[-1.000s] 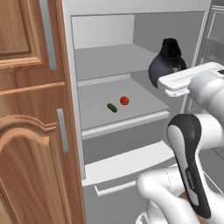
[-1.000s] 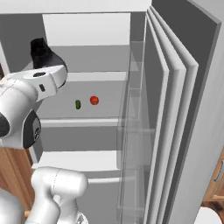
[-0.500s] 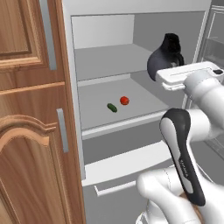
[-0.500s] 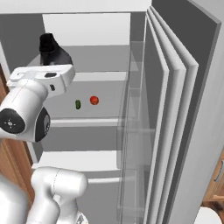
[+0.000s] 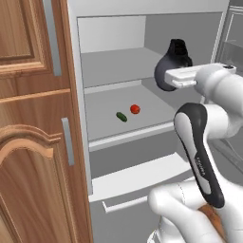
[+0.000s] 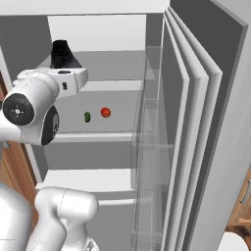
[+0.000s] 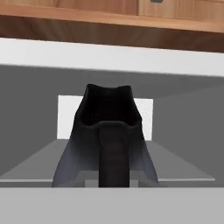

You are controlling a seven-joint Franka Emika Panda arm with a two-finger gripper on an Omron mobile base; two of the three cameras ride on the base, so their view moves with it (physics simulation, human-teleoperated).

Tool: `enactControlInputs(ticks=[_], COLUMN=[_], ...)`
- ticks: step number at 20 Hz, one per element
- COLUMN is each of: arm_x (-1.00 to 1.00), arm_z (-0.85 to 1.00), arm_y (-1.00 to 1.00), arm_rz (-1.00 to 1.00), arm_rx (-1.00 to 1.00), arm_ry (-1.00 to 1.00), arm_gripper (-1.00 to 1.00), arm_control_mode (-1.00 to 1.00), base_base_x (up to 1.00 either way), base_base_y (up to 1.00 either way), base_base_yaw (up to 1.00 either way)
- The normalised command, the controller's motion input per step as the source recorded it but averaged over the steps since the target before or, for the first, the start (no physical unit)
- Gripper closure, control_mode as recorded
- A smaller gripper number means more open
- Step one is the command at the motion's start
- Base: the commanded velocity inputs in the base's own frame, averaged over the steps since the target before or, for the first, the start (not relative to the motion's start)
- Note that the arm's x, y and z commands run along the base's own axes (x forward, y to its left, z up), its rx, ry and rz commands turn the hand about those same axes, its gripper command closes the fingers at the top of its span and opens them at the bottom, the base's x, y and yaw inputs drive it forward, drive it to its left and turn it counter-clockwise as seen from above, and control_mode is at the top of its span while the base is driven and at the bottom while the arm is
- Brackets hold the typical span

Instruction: Move the apple and pickle from the top shelf to the second highest shelf to make space. Then, place the pitcher from the counter on the cleared top shelf.

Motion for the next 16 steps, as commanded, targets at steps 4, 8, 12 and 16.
enactControlInputs(ticks=[4, 8, 12, 16], arm_x=[0.44, 0.47, 0.47, 0.50], arm_z=[0.00, 0.00, 0.00, 0.00], arm_y=[0.00, 0.00, 0.00, 0.00], arm_rz=[0.06, 0.06, 0.05, 0.05], arm_rx=[0.00, 0.00, 0.00, 0.00], arm_ry=[0.09, 0.00, 0.00, 0.00], arm_gripper=[1.00, 1.00, 1.00, 1.00], arm_control_mode=[-1.00, -1.00, -1.00, -1.00], base_base_x=[0.00, 0.00, 0.00, 0.00], base_base_y=[0.00, 0.00, 0.00, 0.00], base_base_yaw=[0.00, 0.00, 0.00, 0.00])
